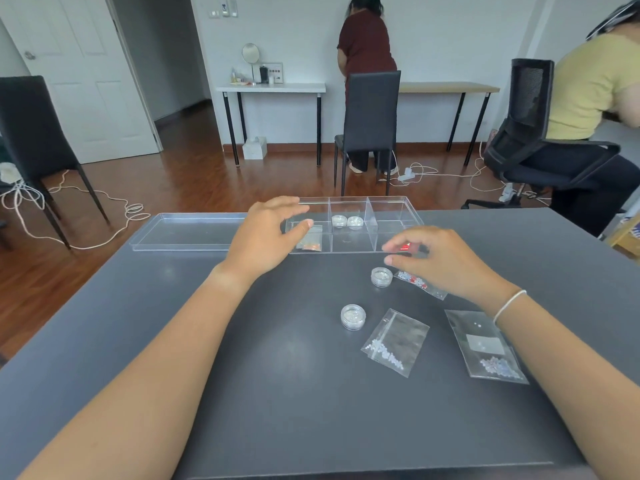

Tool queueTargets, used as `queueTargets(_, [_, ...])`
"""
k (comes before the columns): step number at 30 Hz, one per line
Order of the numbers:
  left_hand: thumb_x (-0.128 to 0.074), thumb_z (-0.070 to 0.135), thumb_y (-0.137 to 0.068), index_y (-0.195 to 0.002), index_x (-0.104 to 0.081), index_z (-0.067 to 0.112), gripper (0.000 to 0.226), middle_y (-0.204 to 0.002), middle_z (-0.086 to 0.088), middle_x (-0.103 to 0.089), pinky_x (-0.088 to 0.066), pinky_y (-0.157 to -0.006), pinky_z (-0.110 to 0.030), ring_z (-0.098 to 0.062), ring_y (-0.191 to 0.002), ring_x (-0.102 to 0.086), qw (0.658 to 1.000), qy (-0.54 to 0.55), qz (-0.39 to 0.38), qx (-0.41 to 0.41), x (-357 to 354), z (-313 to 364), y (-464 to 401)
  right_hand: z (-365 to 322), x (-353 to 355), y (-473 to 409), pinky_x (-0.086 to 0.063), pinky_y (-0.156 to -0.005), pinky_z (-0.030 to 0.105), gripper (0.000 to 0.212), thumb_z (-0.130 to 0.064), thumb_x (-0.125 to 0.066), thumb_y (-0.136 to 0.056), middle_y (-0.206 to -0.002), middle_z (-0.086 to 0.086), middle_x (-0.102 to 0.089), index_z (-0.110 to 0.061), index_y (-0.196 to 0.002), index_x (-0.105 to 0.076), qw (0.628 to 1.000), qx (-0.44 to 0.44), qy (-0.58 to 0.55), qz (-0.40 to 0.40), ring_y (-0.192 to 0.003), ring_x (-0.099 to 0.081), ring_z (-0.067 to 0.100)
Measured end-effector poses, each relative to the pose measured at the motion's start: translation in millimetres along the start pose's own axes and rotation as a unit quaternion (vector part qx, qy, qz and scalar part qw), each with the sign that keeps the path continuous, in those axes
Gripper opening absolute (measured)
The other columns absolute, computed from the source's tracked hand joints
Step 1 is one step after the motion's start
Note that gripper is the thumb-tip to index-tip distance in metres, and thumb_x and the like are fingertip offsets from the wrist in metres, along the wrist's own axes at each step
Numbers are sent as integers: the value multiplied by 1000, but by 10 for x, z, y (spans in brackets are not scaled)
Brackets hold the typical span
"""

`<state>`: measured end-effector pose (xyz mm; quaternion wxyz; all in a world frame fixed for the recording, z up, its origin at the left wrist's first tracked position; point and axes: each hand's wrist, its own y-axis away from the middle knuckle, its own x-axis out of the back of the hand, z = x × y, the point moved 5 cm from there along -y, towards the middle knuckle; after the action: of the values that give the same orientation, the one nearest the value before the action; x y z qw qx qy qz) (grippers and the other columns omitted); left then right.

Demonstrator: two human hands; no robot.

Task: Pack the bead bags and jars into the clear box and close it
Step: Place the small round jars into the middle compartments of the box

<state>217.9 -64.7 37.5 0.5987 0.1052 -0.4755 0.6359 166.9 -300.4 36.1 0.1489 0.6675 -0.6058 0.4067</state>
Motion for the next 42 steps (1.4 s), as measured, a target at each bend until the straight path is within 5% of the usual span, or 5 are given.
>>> queueTargets(5, [-61, 31, -82, -106, -64, 33, 24, -108, 16, -60, -34, -75, -4, 10, -89, -49, 992, 99, -69, -34, -36, 297, 258, 28, -67, 46, -43, -81, 25, 17, -37, -70, -72, -94, -14, -64, -36, -87, -65, 999, -3, 5, -53, -94, -55, 16])
queueTargets(18, [-78, 36, -66, -94, -67, 41, 31, -91, 22, -63, -33, -64, -3, 4, -79, -48, 946, 146, -284, -45, -259, 644, 806, 78, -213, 71, -42, -87, 31, 15, -35, -68, -75, -91, -15, -62, -33, -90, -65, 995, -24, 20, -91, -95, -54, 17])
queueTargets(23, [-77, 28, -67, -89, -69, 38, 25, -89, 19, -61, -33, -64, -4, 1, -76, -48, 945, 148, -290, -41, -294, 639, 804, 94, -215, 60, -36, -70, 8, 15, -27, -68, -76, -82, -25, -59, -28, -91, -67, 996, -22, 9, -89, -88, -55, 9])
queueTargets(31, [-73, 26, -72, -89, -68, 39, 22, -93, 14, -63, -43, -78, -17, -7, -85, -53, 953, 118, -276, -41, -321, 571, 765, 79, -205, 53, -43, -78, 23, 7, -30, -68, -76, -87, -18, -64, -36, -80, -65, 997, -15, -5, -80, -89, -55, 14])
queueTargets(42, [-72, 32, -71, -81, -69, 41, 14, -84, 24, -64, -35, -62, -6, -2, -75, -47, 973, 174, -146, -41, -69, 594, 417, 70, -44, 17, -41, -74, 25, 4, -34, -68, -76, -89, -18, -63, -35, -79, -67, 997, -19, -79, 8, -91, -54, 11])
